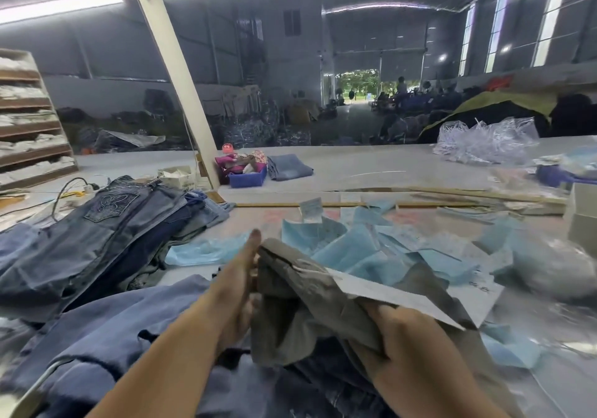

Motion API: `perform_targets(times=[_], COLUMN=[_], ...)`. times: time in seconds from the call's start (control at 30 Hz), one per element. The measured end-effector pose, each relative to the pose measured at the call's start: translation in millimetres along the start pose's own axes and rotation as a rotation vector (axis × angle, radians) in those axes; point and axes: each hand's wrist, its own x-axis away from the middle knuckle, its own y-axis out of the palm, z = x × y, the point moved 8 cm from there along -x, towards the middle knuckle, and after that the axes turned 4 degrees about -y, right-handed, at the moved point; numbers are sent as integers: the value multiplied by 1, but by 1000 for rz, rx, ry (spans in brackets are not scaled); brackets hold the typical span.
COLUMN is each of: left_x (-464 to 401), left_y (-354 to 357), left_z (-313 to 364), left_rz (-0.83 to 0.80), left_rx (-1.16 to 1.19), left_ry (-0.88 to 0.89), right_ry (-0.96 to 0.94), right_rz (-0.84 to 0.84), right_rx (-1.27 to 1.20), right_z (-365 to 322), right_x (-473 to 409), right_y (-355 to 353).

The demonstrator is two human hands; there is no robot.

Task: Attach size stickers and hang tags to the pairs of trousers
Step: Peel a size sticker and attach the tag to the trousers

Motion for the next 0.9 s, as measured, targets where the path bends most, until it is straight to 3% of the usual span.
perform_targets(times=[0.13, 0.23, 0.3, 0.47, 0.67, 0.8, 0.87, 0.9], left_x=[1, 8, 17, 33, 29, 31, 33, 36], left_y=[-27, -24, -16, -23, -46, -45, -47, -49], left_z=[0, -26, -35, -13, 21, 18, 16, 16], left_rz=[-50, -57, -164, -375, -117, -71, -23, 3], left_rx=[323, 115, 37, 193, -9, -251, -300, -311], left_ry=[49, -54, -99, -47, 322, 409, 479, 521], right_ry=[18, -11, -48, -140, -135, -171, -213, -237], right_rz=[46, 117, 109, -50, -115, -229, -154, -241], right_rx=[-160, -128, -79, -11, -42, 24, 0, -23], right_z=[0, -13, -29, -50, -70, -81, -84, -85], right_x=[-6, -11, -12, -7, -11, -14, -16, -16], right_y=[7, 3, 4, 29, 40, 57, 51, 57])
